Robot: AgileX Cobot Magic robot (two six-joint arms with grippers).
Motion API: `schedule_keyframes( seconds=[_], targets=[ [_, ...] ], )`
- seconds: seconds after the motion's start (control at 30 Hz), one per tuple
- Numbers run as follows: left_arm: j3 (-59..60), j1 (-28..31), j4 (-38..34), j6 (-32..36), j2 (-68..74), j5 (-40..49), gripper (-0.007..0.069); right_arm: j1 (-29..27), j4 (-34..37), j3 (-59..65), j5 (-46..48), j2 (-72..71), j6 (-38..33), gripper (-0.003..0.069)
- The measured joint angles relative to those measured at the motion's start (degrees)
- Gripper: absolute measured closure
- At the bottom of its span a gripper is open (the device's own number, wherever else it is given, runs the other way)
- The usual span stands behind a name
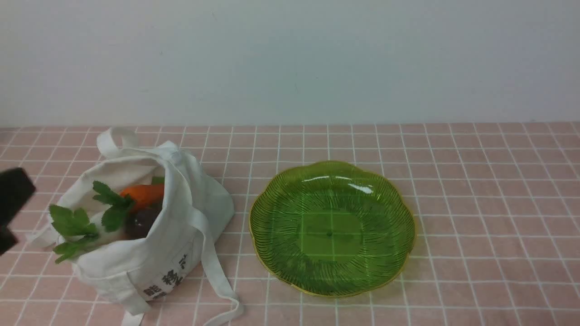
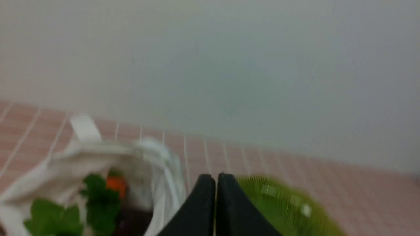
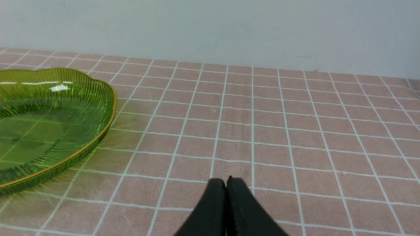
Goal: Take vegetables from bag on pink coffee tablecloth place on plate.
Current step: 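Reach into the cloth bag toward a vegetable inside it with the left gripper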
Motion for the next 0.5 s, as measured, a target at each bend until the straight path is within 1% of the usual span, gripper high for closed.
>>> schedule_keyframes(
  seconds=[0.1, 0.13, 0.33, 0.43, 0.5],
  targets=[
    [-0.5, 0.0, 0.8, 0.0, 1.6, 1.4, 0.0629, 0.0, 0.0, 0.0, 0.0, 0.0, 0.0, 0.0673],
    [-6.4, 0.0, 4.6, 0.0, 9.9, 7.2, 0.0629, 0.0, 0.0, 0.0, 0.0, 0.0, 0.0, 0.0673],
    [-16.6, 0.0, 10.6, 0.0, 28.7, 14.4, 0.0624, 0.0, 0.0, 0.0, 0.0, 0.0, 0.0, 0.0673],
    [-20.2, 0.0, 11.9, 0.0, 35.3, 15.4, 0.059, 0.0, 0.0, 0.0, 0.0, 0.0, 0.0, 0.0673],
    [-22.4, 0.0, 12.5, 0.0, 38.8, 15.5, 0.0552, 0.0, 0.0, 0.0, 0.0, 0.0, 0.0, 0.0673]
  ],
)
